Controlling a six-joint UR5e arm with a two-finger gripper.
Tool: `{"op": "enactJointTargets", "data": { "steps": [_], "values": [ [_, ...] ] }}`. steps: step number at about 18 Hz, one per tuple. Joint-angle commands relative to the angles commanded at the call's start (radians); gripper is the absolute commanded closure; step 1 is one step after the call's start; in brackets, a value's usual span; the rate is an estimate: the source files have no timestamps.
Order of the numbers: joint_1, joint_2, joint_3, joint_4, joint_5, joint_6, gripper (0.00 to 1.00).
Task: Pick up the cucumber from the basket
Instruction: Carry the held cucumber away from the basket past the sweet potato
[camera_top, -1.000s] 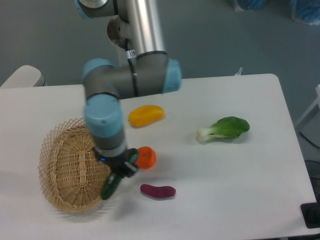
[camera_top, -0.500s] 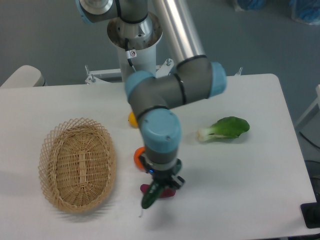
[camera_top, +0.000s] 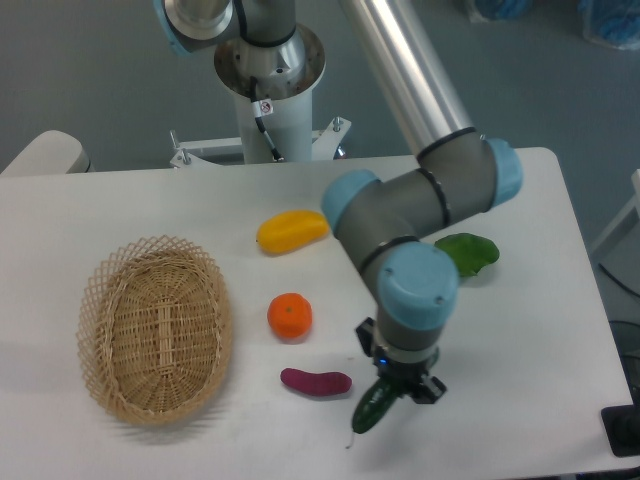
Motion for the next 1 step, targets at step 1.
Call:
{"op": "enactJointTargets", "data": {
  "steps": [1],
  "values": [
    [0.006, -0.003, 0.000, 0.000, -0.002, 0.014, 0.84]
  ]
}}
